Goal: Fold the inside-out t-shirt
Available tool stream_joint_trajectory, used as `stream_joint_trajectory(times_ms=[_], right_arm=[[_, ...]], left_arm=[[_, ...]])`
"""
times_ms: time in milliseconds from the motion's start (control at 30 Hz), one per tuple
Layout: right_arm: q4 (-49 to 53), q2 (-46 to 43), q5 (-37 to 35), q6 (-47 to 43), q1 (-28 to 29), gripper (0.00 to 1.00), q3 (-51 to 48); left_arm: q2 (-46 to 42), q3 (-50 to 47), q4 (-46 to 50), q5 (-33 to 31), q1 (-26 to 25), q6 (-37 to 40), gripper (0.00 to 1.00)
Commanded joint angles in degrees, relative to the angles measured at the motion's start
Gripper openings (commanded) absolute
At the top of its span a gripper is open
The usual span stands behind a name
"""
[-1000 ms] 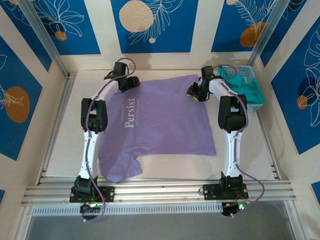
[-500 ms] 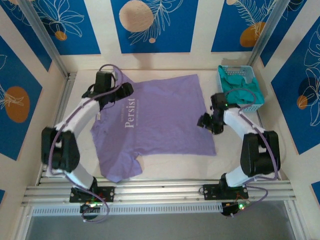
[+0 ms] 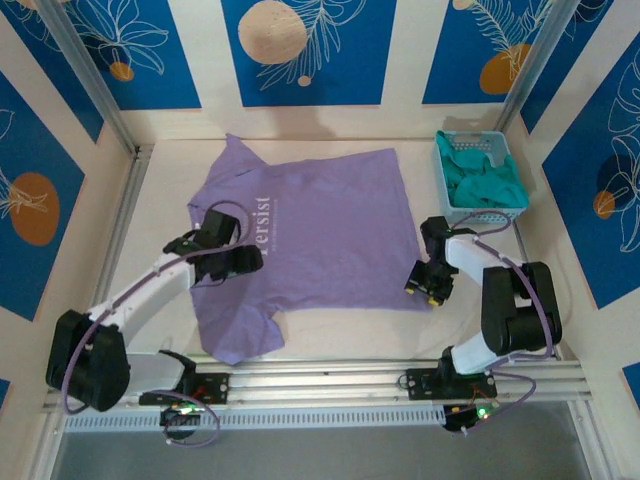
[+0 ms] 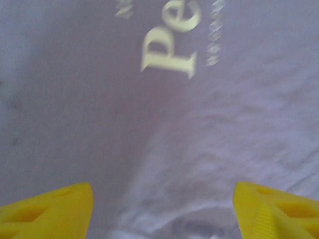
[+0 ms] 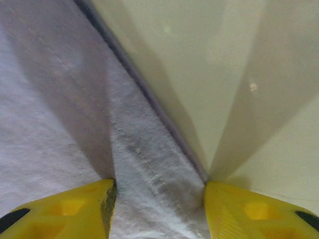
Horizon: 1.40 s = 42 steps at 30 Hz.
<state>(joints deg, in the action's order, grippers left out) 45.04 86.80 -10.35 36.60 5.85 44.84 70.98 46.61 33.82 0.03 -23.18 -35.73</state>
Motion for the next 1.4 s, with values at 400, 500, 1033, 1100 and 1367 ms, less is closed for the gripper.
stream_joint_trajectory(times_ms=[400,500,1033,1100,1367], right_arm=[[-8.82,-5.08,10.78,-1.03,0.7,0.02,-5.15],[-10.06,-6.21,11.57,-1.9,0.6,0.01,-6.31],[-9.52,-8.84,12.19,-4.34,-0.49,0.01,-5.83],[-9.44,-8.86,12.13,-4.27,-0.49,0.01,-5.79],[-9.6,-10.16,11.73,-4.26,-0.52,0.01,-5.85]], left_arm=[[-11.85,-11.31,30.05,-3.39,-10.45,-21.87,0.57],[-12.95,-13.99,30.42,-2.41,-11.98,-24.59,0.53],[-5.0,-19.88,17.48,-1.69,-13.46,-22.18,0.37],[-4.97,-20.33,16.69,-1.62,-13.4,-22.11,0.32],[-6.47,-24.3,12.5,0.45,-13.43,-23.23,0.06]])
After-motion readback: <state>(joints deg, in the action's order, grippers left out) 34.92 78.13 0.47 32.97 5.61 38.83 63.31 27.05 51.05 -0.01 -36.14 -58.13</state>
